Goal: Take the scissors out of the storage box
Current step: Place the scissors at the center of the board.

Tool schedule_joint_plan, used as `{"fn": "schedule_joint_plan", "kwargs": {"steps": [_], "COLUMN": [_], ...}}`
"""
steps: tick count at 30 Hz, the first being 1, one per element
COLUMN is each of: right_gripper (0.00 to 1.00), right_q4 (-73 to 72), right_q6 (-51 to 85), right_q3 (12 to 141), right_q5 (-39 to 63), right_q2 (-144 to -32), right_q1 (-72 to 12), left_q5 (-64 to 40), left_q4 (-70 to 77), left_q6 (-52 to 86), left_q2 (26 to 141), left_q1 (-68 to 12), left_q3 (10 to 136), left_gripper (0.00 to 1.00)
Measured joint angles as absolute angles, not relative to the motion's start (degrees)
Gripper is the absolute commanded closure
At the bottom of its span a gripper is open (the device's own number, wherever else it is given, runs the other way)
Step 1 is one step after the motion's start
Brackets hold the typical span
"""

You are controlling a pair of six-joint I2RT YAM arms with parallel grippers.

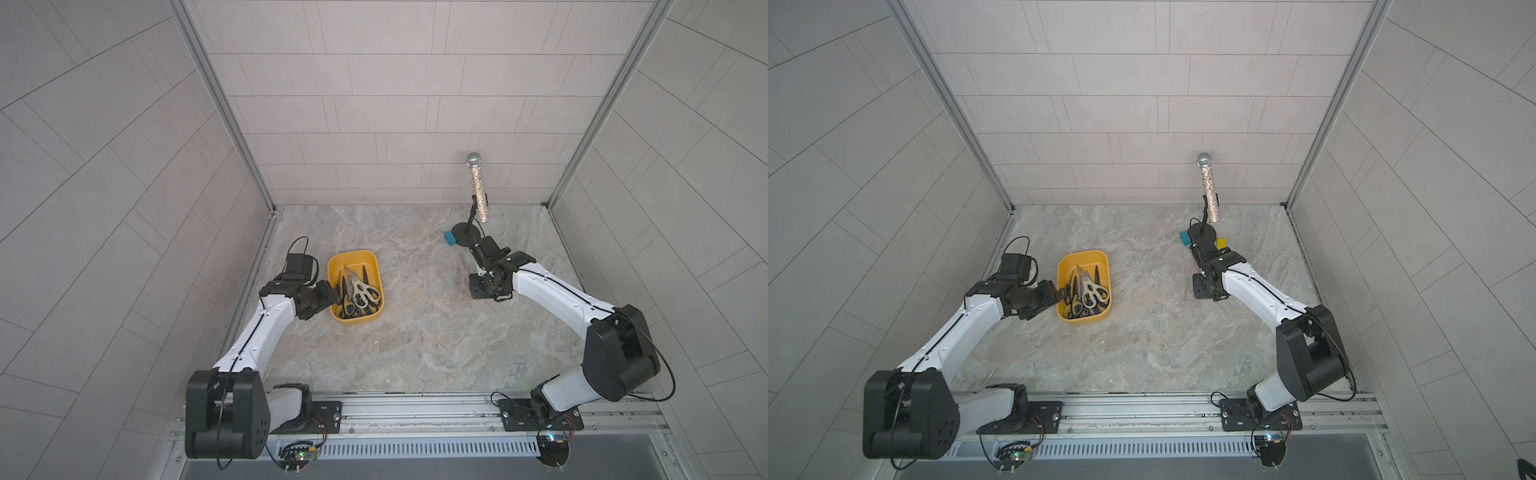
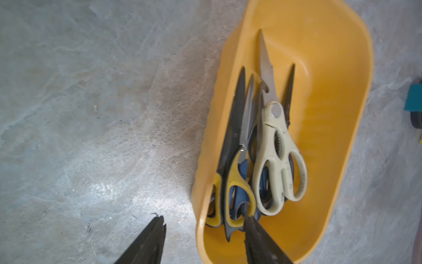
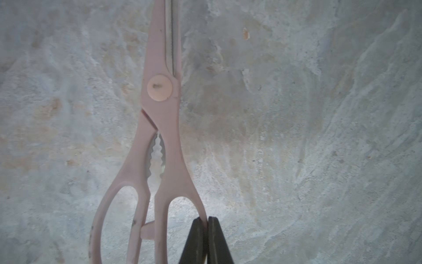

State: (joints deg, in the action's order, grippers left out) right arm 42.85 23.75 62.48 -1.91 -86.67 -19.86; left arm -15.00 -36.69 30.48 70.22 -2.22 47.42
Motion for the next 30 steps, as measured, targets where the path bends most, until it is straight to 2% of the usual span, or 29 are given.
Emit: {"fn": "schedule_joint_plan", "kwargs": {"steps": [2, 5, 17, 23, 27, 30], "right_gripper": [1.0, 1.0, 1.0, 0.95, 0.91, 0.78], "right_q4": [41.95, 39.2, 29.82, 28.67, 28.64, 28.8], "right_q6": [22.11, 20.14, 18.0, 18.04, 18.04, 18.26], "right_q3": [62.13, 61.8, 57.65, 57.63, 57.67, 57.69], "right_q5": [-2.79, -3.86, -5.43, -5.69, -5.87, -5.87], "right_q2": [-87.39, -89.36, -94.76, -96.53, -97.54, -97.78], "right_q1": [-18.15, -16.64, -16.21, -16.21, -16.14, -16.05], "left_q5": [-15.2, -15.25, -14.98, -14.96, -14.96, -14.98], "left_q4": [-37.17, -37.87, -39.81, -39.7, -39.68, -39.68], "left_q6": [30.11, 29.54, 29.5, 29.52, 29.52, 29.5], "left_q2": [70.48, 70.48, 69.97, 69.76, 69.76, 69.76], "left_q1": [-3.14, -3.75, -3.73, -3.73, -3.73, -3.73], "left_q3": [48.64, 49.69, 51.11, 51.09, 51.09, 51.09], "left_gripper": [0.22, 0.01, 0.0, 0.0, 0.0, 0.0]}}
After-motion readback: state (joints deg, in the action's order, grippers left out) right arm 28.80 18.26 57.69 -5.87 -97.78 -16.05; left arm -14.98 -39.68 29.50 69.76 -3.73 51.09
